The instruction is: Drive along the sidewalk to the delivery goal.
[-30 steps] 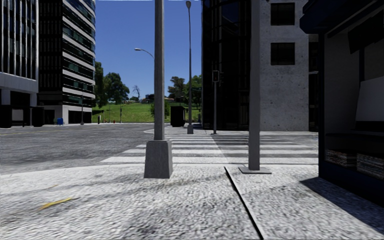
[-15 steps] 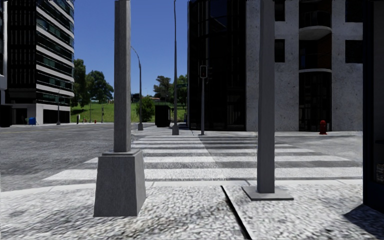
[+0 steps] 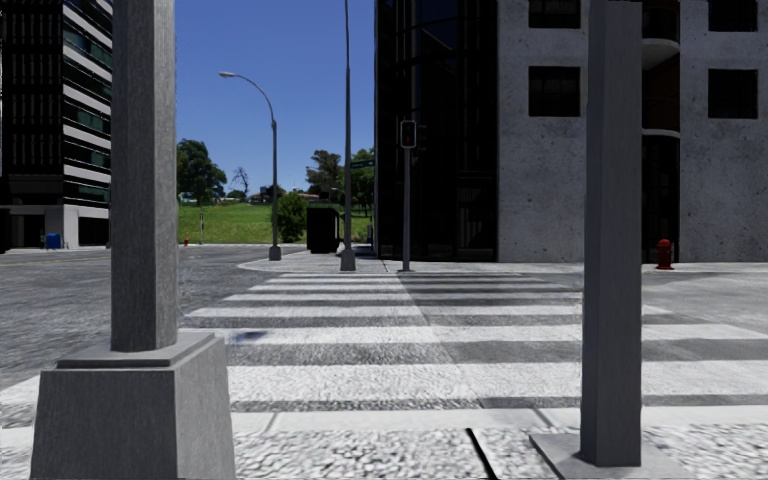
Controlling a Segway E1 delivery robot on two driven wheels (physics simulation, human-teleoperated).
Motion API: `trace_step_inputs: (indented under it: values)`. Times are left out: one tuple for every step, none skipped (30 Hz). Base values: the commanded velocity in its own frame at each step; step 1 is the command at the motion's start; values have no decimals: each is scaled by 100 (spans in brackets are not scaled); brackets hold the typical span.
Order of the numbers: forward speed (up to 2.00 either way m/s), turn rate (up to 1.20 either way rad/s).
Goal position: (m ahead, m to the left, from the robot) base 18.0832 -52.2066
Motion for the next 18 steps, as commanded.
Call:
trace_step_inputs:
  values:
    - [94, 0]
    - [95, 0]
    - [97, 0]
    - [106, 0]
    - [106, 0]
    - [125, 0]
    - [150, 0]
    - [156, 0]
    - [156, 0]
    - [158, 0]
    - [158, 0]
    - [158, 0]
    - [158, 0]
    - [158, 0]
    - [158, 0]
    - [158, 0]
    - [158, 0]
    - [158, 0]
